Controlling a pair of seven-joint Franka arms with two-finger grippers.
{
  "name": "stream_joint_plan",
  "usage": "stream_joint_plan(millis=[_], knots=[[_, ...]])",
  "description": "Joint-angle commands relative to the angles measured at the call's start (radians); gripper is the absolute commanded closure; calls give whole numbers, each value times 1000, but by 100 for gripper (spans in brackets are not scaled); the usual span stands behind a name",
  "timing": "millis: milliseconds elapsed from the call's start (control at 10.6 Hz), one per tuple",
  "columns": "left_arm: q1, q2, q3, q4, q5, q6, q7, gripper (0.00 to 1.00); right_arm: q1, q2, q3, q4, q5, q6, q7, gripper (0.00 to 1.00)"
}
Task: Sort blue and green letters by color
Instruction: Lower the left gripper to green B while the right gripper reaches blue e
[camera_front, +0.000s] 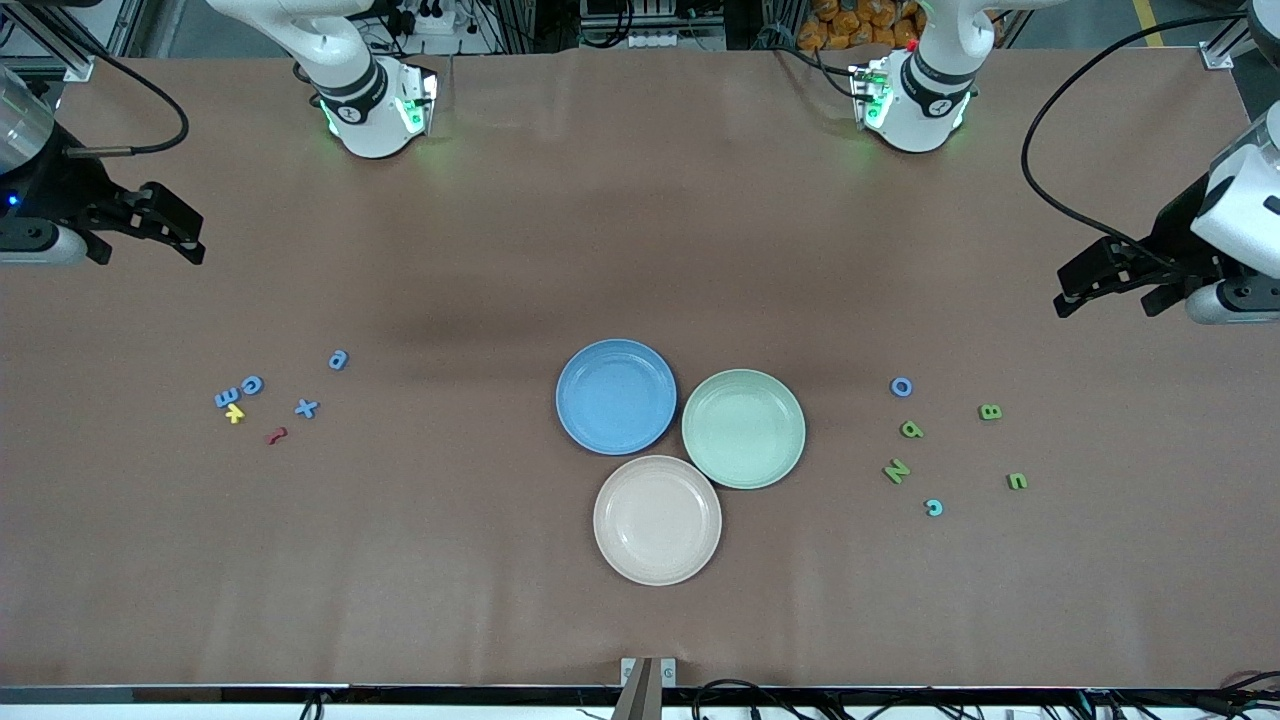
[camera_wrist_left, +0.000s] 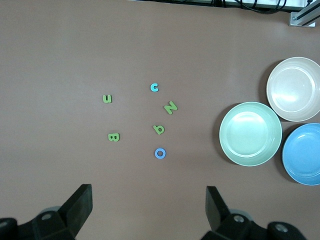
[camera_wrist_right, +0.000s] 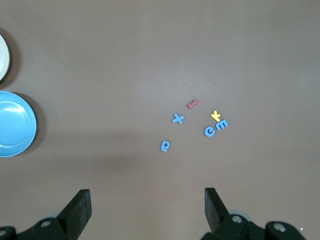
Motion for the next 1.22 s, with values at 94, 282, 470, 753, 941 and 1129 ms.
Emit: stream_joint_plan(millis=[94, 282, 470, 753, 941, 1129], knots=[[4, 1, 1, -3, 16, 5, 20, 0, -12, -11, 6, -10, -17, -4, 3, 0], [5, 3, 1, -5, 16, 5, 20, 0, -12, -9, 6, -13, -17, -1, 2, 0], [7, 12, 2, -5, 16, 5, 21, 0, -37, -9, 3, -61, -17, 10, -1, 0], [7, 73, 5, -6, 35, 6, 20, 0, -90, -3, 3, -208, -17, 134, -3, 0], [25, 117, 7, -31, 79, 72, 20, 0, -114, -1, 3, -303, -17, 244, -3, 0], [54, 183, 7, -29, 78, 111, 30, 0, -123, 2, 3, -444, -15, 410, 0, 0]])
